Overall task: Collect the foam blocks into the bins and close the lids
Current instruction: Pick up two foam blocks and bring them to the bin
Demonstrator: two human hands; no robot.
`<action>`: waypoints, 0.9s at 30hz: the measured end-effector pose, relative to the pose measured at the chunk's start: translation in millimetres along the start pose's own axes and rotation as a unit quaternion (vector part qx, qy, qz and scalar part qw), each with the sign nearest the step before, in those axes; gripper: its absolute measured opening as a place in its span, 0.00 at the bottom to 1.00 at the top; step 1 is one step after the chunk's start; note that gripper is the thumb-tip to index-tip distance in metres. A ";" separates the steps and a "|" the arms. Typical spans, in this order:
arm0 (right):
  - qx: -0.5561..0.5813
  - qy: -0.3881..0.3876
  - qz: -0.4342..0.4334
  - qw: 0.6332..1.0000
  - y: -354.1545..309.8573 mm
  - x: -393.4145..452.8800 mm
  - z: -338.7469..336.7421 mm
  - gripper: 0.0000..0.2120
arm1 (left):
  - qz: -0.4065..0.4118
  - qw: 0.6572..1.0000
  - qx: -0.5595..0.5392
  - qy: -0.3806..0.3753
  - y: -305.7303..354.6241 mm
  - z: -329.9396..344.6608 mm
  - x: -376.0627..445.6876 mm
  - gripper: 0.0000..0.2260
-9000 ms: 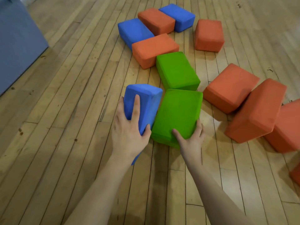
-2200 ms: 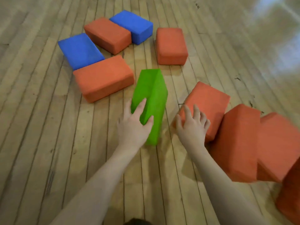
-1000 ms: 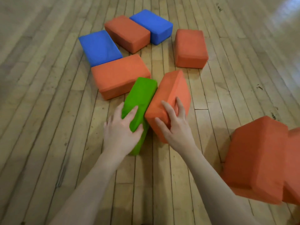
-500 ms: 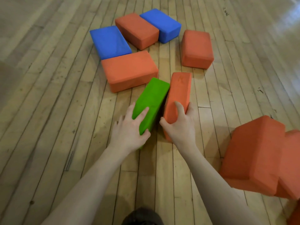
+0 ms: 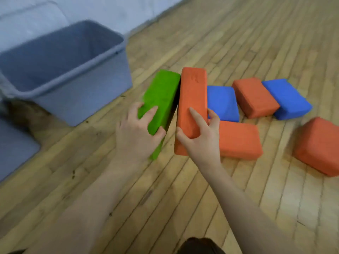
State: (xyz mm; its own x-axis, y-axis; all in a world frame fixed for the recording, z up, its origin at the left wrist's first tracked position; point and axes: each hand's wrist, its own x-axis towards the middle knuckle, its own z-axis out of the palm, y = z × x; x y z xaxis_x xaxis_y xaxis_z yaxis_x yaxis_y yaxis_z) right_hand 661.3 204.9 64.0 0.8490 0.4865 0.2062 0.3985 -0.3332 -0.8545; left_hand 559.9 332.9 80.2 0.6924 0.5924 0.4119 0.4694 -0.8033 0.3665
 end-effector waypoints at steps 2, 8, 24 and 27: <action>0.026 -0.027 -0.035 0.999 -46.3 25.9 26.1 0.29 | -0.039 0.998 0.041 0.041 -21.3 -39.8 27.6 0.26; 0.078 -0.090 -0.134 0.984 -170.7 70.4 116.8 0.29 | -0.111 0.981 0.126 0.098 -113.2 -147.8 76.8 0.26; 0.065 -0.186 -0.131 0.972 -256.5 166.7 373.4 0.23 | -0.087 0.972 0.198 0.089 -367.9 -149.8 189.2 0.22; -0.016 -0.163 -0.154 0.974 -218.4 156.4 350.5 0.20 | -0.074 0.986 0.121 0.091 -344.8 -128.9 171.6 0.20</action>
State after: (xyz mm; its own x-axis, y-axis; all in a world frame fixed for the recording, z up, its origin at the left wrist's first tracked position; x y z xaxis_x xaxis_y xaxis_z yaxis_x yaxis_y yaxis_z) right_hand 585.4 636.8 115.8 0.5332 0.7971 0.2835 0.6324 -0.1530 -0.7593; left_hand 446.2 719.4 132.0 0.5073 0.6878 0.5193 0.6901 -0.6851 0.2333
